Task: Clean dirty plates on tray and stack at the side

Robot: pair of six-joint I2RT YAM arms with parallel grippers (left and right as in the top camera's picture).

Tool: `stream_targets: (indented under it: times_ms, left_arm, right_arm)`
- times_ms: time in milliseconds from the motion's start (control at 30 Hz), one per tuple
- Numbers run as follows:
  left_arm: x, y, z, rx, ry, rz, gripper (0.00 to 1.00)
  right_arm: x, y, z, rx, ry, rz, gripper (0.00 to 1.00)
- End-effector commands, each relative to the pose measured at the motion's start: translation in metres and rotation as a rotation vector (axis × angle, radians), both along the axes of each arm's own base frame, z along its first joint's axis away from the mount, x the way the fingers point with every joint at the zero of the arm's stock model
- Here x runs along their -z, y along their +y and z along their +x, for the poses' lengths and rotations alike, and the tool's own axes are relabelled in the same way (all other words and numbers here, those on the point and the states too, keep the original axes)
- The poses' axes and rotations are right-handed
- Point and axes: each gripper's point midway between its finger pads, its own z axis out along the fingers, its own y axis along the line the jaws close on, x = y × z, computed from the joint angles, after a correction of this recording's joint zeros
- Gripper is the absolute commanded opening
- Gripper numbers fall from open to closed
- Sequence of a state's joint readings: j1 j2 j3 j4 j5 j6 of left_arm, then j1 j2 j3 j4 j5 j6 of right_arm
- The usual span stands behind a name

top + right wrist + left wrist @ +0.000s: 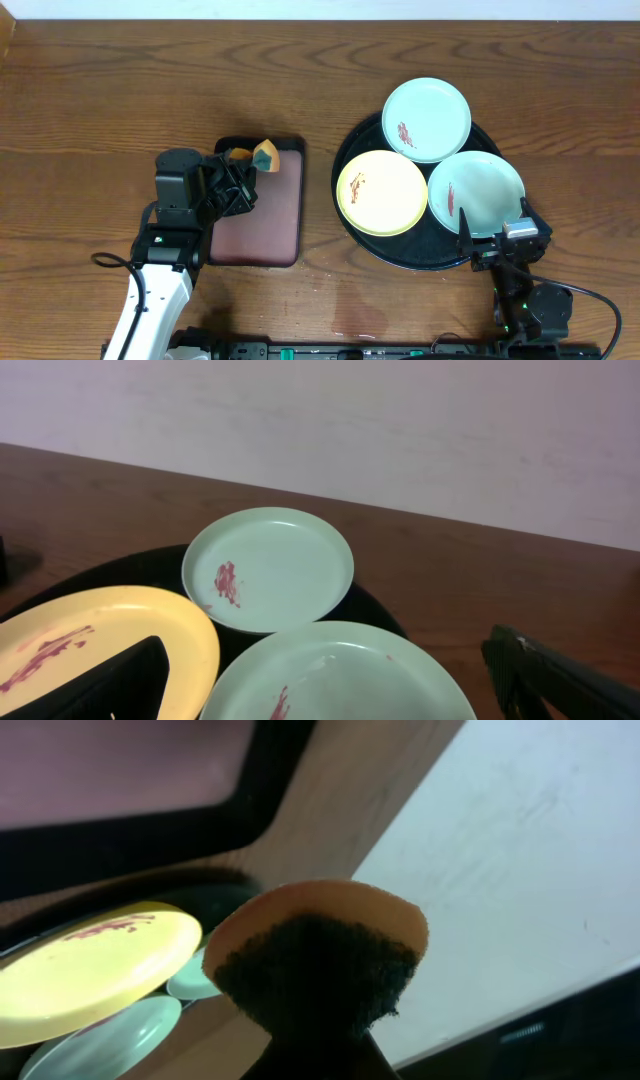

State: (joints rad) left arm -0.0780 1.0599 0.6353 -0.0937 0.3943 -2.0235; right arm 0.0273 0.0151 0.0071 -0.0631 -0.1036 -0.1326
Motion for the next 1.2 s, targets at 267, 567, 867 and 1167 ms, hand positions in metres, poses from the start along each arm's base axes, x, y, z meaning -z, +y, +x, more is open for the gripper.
stream_targets:
  times_ms: [267, 567, 867, 1167]
  left_arm:
    - [0.015, 0.004, 0.004, -0.049, 0.089, -0.039, 0.07]
    - [0.027, 0.004, 0.004, -0.051, 0.131, -0.035, 0.07]
    - [0.040, 0.002, -0.006, 0.083, 0.119, 0.109, 0.07]
    - [-0.053, -0.055, 0.011, 0.735, -0.793, 0.584, 0.08]
  right_arm:
    - [0.001, 0.002, 0.000, -0.009, 0.002, -0.007, 0.99]
    - [0.001, 0.002, 0.000, -0.009, 0.002, -0.007, 0.99]
    - [0.001, 0.002, 0.000, -0.009, 0.002, -0.007, 0.99]
    - [0.001, 0.002, 0.000, -0.009, 0.002, -0.007, 0.99]
